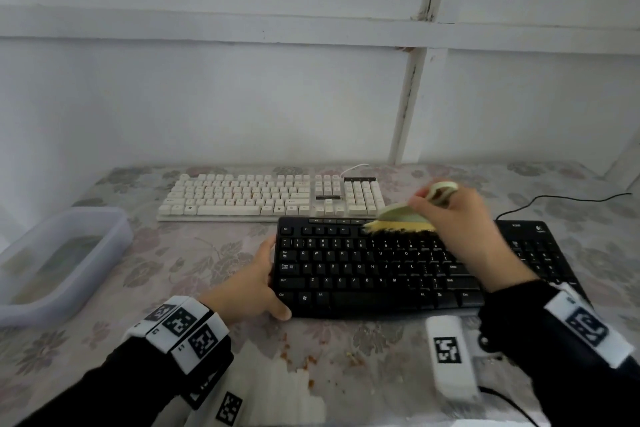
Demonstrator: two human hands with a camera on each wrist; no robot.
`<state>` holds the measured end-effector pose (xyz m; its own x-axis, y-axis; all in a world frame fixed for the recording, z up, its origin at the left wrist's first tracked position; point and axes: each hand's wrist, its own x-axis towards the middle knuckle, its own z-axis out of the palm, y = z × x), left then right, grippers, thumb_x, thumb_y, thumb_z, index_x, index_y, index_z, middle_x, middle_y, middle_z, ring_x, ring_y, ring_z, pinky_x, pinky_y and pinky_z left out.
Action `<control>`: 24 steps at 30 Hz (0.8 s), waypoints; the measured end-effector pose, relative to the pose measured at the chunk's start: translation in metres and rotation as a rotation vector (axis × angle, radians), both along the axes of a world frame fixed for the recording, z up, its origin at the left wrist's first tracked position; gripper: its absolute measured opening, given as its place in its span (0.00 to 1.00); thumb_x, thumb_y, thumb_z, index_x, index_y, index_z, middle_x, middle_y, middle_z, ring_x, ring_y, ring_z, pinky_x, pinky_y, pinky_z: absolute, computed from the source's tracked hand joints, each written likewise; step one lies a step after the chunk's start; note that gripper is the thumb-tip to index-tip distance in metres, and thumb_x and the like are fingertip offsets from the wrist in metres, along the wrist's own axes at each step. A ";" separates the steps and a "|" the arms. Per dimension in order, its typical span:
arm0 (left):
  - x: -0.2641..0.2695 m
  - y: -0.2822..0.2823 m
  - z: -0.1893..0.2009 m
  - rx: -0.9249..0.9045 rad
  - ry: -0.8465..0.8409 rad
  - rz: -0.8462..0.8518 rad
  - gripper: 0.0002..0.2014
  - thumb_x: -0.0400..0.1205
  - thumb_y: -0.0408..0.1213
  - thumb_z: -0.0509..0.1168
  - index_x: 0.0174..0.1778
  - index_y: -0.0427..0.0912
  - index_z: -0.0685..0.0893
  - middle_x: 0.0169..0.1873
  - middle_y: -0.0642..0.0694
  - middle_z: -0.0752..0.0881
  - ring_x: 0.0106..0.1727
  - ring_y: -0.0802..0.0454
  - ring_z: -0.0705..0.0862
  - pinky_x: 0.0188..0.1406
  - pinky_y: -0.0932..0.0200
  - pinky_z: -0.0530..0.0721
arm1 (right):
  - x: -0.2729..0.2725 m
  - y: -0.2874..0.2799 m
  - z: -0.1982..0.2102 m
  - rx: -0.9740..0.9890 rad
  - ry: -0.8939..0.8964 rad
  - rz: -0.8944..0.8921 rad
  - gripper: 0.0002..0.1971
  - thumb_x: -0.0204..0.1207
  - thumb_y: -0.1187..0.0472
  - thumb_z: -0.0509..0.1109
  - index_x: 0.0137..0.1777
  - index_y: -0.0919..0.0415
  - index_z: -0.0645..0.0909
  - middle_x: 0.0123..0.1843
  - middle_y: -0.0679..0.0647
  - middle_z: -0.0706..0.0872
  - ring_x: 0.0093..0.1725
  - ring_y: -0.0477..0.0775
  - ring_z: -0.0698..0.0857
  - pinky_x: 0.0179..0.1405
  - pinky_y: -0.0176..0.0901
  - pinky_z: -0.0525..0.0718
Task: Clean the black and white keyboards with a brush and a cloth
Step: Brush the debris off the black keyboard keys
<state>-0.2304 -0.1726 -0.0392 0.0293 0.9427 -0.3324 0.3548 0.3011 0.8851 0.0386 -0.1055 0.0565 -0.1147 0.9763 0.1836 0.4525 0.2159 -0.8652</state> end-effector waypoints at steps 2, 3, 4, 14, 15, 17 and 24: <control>0.000 0.000 0.000 0.002 -0.003 -0.005 0.63 0.54 0.24 0.76 0.75 0.71 0.47 0.63 0.51 0.82 0.66 0.48 0.80 0.70 0.42 0.77 | 0.025 0.006 0.004 0.022 -0.010 -0.086 0.07 0.77 0.60 0.71 0.38 0.57 0.82 0.32 0.54 0.82 0.32 0.52 0.76 0.27 0.37 0.74; 0.000 0.000 0.000 0.006 -0.001 -0.009 0.64 0.54 0.24 0.76 0.75 0.70 0.47 0.62 0.50 0.82 0.65 0.48 0.81 0.70 0.42 0.77 | 0.035 0.010 0.005 0.045 -0.054 -0.133 0.07 0.77 0.61 0.71 0.37 0.56 0.81 0.32 0.53 0.82 0.32 0.53 0.76 0.28 0.39 0.74; -0.001 0.001 -0.001 0.006 0.003 -0.009 0.64 0.53 0.24 0.77 0.76 0.70 0.47 0.62 0.50 0.83 0.65 0.47 0.81 0.69 0.42 0.78 | 0.044 0.013 0.006 0.076 -0.110 -0.183 0.07 0.77 0.61 0.71 0.37 0.56 0.81 0.32 0.53 0.82 0.32 0.52 0.76 0.30 0.40 0.73; -0.001 0.000 0.003 -0.018 0.056 -0.016 0.65 0.58 0.22 0.77 0.79 0.67 0.44 0.61 0.50 0.84 0.65 0.47 0.81 0.69 0.44 0.77 | -0.030 -0.016 0.017 0.130 0.161 0.092 0.06 0.76 0.63 0.72 0.37 0.58 0.82 0.32 0.50 0.83 0.33 0.48 0.79 0.36 0.40 0.77; 0.000 0.000 0.004 -0.018 0.068 -0.019 0.64 0.59 0.22 0.77 0.77 0.68 0.44 0.60 0.50 0.83 0.64 0.48 0.81 0.69 0.46 0.77 | -0.047 -0.021 0.015 0.113 0.152 0.139 0.05 0.76 0.62 0.72 0.39 0.59 0.82 0.33 0.49 0.83 0.33 0.47 0.79 0.37 0.41 0.77; 0.001 -0.001 0.005 0.003 0.082 -0.028 0.62 0.56 0.25 0.79 0.75 0.66 0.46 0.60 0.49 0.83 0.64 0.47 0.81 0.68 0.47 0.77 | -0.077 -0.030 0.008 0.083 0.096 0.211 0.05 0.77 0.59 0.71 0.42 0.60 0.82 0.34 0.47 0.82 0.32 0.43 0.78 0.35 0.38 0.76; -0.002 0.002 -0.004 0.022 0.100 -0.019 0.67 0.47 0.37 0.78 0.78 0.66 0.45 0.60 0.44 0.83 0.61 0.43 0.84 0.63 0.39 0.81 | -0.124 -0.042 -0.006 0.118 -0.011 0.215 0.06 0.77 0.57 0.69 0.41 0.56 0.78 0.39 0.51 0.84 0.38 0.50 0.80 0.38 0.45 0.78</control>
<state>-0.2328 -0.1707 -0.0434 0.0146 0.9494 -0.3139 0.4474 0.2745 0.8512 -0.0858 -0.1474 0.0508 -0.3200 0.9011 0.2927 0.3946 0.4076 -0.8235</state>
